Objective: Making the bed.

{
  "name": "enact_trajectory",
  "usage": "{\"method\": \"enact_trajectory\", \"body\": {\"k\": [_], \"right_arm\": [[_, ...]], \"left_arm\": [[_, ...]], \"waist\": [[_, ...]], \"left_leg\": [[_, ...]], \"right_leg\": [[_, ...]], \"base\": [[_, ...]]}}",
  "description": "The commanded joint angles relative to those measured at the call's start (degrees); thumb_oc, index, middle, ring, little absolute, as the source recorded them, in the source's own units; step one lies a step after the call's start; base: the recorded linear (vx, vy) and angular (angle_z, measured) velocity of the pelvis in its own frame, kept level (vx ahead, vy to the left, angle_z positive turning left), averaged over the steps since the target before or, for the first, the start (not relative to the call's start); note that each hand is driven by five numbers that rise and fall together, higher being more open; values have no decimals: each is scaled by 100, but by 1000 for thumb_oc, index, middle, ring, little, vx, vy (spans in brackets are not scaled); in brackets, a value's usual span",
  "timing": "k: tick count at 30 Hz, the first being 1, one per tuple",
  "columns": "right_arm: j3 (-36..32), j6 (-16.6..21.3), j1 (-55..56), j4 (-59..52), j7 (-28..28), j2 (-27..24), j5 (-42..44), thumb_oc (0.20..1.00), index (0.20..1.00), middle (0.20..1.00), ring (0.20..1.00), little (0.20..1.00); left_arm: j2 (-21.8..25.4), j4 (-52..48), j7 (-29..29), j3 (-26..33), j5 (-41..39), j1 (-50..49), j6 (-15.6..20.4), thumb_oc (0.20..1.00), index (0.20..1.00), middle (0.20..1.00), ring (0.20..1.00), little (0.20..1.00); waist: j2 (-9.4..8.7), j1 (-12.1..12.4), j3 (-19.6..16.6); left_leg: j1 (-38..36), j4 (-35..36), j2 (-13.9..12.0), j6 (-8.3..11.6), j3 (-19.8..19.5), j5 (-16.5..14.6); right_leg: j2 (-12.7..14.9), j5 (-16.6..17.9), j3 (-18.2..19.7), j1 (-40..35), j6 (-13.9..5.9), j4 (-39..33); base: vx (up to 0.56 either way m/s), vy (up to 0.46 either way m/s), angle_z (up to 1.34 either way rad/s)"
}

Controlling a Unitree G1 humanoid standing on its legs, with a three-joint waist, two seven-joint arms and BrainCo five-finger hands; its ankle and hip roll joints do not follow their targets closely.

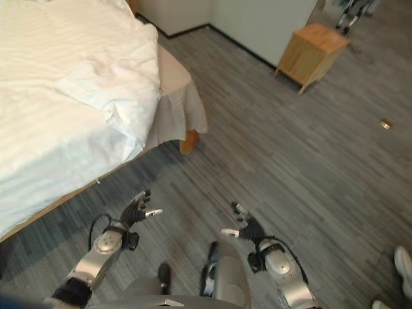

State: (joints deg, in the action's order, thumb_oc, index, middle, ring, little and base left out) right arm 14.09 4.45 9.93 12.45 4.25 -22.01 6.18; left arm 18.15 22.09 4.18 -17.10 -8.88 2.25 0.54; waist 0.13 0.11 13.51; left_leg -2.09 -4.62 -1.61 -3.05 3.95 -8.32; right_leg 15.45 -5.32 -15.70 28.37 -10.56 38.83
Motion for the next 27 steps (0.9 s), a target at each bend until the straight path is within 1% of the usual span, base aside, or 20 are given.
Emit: {"method": "enact_trajectory", "body": {"k": [1, 2, 3, 6, 7, 8, 9, 10, 11, 12, 14, 15, 16, 18, 19, 20, 21, 24, 25, 27], "right_arm": [[-296, 250, -211, -93, -46, -95, 68, 1000, 1000, 1000, 1000, 1000], [-295, 251, -210, -90, -47, -95, 67, 1000, 1000, 1000, 1000, 1000], [-311, 171, -198, -79, -61, -70, -48, 1000, 1000, 1000, 1000, 1000], [-351, 134, -116, -70, -23, -84, -123, 1000, 1000, 1000, 1000, 1000], [-326, 155, -74, 31, 26, -156, -118, 1000, 1000, 1000, 1000, 1000], [-325, 155, -76, 31, 26, -155, -118, 1000, 1000, 1000, 1000, 1000], [-342, 124, -114, 78, 28, -258, -109, 1000, 1000, 1000, 1000, 1000], [-339, 135, -135, 128, 1, -395, -41, 1000, 1000, 1000, 1000, 1000], [-338, 136, -140, 130, 1, -393, -41, 1000, 1000, 1000, 1000, 1000], [-366, 145, -153, 85, -29, -465, 38, 1000, 1000, 1000, 1000, 1000], [-390, 146, -190, 47, -87, -589, 35, 1000, 1000, 1000, 1000, 1000], [-468, 82, -184, 41, -137, -654, -109, 1000, 1000, 1000, 1000, 1000], [-529, 58, -139, 11, -163, -664, -208, 1000, 1000, 1000, 1000, 1000], [-528, 56, -134, 7, -163, -663, -209, 1000, 1000, 1000, 1000, 1000], [-683, 48, 33, -42, -175, -640, -321, 1000, 1000, 1000, 1000, 1000], [-681, 46, 40, -40, -174, -639, -321, 1000, 1000, 1000, 1000, 1000], [-967, 32, 302, -74, -261, -640, -561, 1000, 1000, 1000, 1000, 1000], [-1177, 48, 485, -123, -247, -727, -659, 1000, 1000, 1000, 1000, 1000], [-1463, 60, 671, -172, -173, -778, -710, 1000, 1000, 1000, 1000, 1000], [-1539, 44, 754, -194, -132, -765, -734, 1000, 1000, 1000, 1000, 1000]], "left_arm": [[104, -218, 102, 67, 22, 113, 324, 1000, 1000, 1000, 1000, 1000], [102, -213, 102, 65, 23, 114, 327, 1000, 1000, 1000, 1000, 1000], [114, -147, 135, 149, 45, 202, 332, 1000, 1000, 1000, 1000, 1000], [122, -45, 111, 228, 61, 96, 363, 1000, 1000, 1000, 1000, 1000], [74, 11, 182, 268, 54, 29, 376, 1000, 1000, 1000, 1000, 1000], [75, 11, 183, 270, 55, 30, 376, 1000, 1000, 1000, 1000, 1000], [17, 92, 172, 278, -18, 65, 371, 1000, 1000, 1000, 1000, 1000], [-93, 98, 168, 323, -205, 91, 332, 1000, 1000, 1000, 1000, 1000], [-91, 98, 168, 325, -205, 94, 331, 1000, 1000, 1000, 1000, 1000], [-102, 24, 183, 352, -261, 142, 323, 1000, 1000, 1000, 1000, 1000], [-80, -112, 193, 363, -207, 228, 329, 1000, 1000, 1000, 1000, 1000], [-95, -265, 214, 422, -165, 220, 333, 1000, 1000, 1000, 1000, 1000], [-77, -374, 241, 485, -133, 190, 343, 1000, 1000, 1000, 1000, 1000], [-76, -380, 241, 485, -132, 183, 339, 1000, 1000, 1000, 1000, 1000], [-74, -560, 250, 604, -44, 68, 329, 1000, 1000, 1000, 1000, 1000], [-73, -559, 249, 601, -44, 62, 326, 1000, 1000, 1000, 1000, 1000], [25, -809, 371, 899, 257, 55, 328, 1000, 1000, 1000, 1000, 1000], [111, -984, 563, 1203, 396, 52, 361, 1000, 1000, 1000, 1000, 1000], [410, -1267, 841, 1789, 667, 99, 400, 1000, 1000, 1000, 1000, 1000], [442, -1300, 858, 1902, 732, 106, 377, 1000, 1000, 1000, 1000, 1000]], "waist": [[-96, 88, -47], [-81, 94, -42], [-77, 69, -87], [-99, 75, -187], [-37, 45, -265], [-48, 35, -273], [-39, 27, -286], [-104, 125, -216], [-121, 106, -226], [-205, 142, -150], [-313, 204, 3], [-331, 265, 32], [-337, 284, -5], [-344, 279, -11], [-341, 252, -117], [-339, 255, -136], [-275, 182, -284], [-282, 198, -363], [-297, 214, -521], [-313, 195, -574]], "left_leg": [[-472, 962, 54, 357, -46, 645], [-492, 962, 36, 360, -42, 623], [-719, 962, -221, 547, -200, 442], [-941, 962, -369, 635, -360, 439], [-1118, 600, -731, 750, -424, 925], [-1100, 604, -720, 750, -436, 941], [-929, 139, -811, 773, -491, 1199], [-372, -1065, -835, 721, -453, 1690], [-341, -1068, -815, 718, -472, 1708], [41, -1702, -830, 681, -305, 1834], [486, -2237, -924, 712, 319, 1675], [826, -2073, -806, 774, 769, 1438], [978, -1760, -681, 722, 947, 1310], [974, -1747, -669, 717, 948, 1313], [996, -750, -534, 632, 1430, 1260], [938, -743, -524, 707, 1348, 1150], [868, 366, -681, 754, 2108, 1676], [786, 684, -769, 829, 2207, 1943], [643, 868, -808, 790, 2155, 1908], [576, 892, -763, 730, 2142, 1840]], "right_leg": [[-534, 1471, 677, -1770, 165, -4308], [-555, 1488, 672, -1809, 160, -4355], [-159, 1725, 944, -1340, -15, -4383], [-227, 1761, 783, -1636, 7, -4289], [-479, 1739, 793, -1854, 155, -4031], [-466, 1747, 788, -1841, 157, -4033], [-598, 1724, 766, -2024, 275, -4118], [-690, 1617, 515, -2467, 490, -4277], [-669, 1626, 502, -2451, 489, -4280], [-658, 1522, 362, -2638, 599, -4354], [-650, 1318, 137, -2902, 698, -4383], [-622, 1160, 29, -3063, 677, -4383], [-648, 1070, -27, -3139, 681, -4383], [-638, 1066, -31, -3140, 676, -4383], [-703, 935, -179, -3268, 630, -4383], [-712, 847, -125, -3325, 590, -4383], [-843, 710, -468, -3525, 568, -4345], [-838, 578, -646, -3697, 554, -4258], [-803, 395, -754, -3853, 501, -4042], [-766, 307, -752, -3874, 490, -3861]], "base": [[576, -349, 52], [714, -513, 97], [345, -267, 97], [450, -367, 110], [465, -401, 94], [444, -428, 63], [306, -449, 9], [304, -448, 20], [224, -465, 24], [102, -328, 7], [231, -446, 18], [321, -330, 45], [256, -196, 53], [156, -55, 27], [283, -58, -14], [575, -68, -1], [378, -19, 21], [354, 38, 62], [364, 83, 40], [271, 99, 19]]}}
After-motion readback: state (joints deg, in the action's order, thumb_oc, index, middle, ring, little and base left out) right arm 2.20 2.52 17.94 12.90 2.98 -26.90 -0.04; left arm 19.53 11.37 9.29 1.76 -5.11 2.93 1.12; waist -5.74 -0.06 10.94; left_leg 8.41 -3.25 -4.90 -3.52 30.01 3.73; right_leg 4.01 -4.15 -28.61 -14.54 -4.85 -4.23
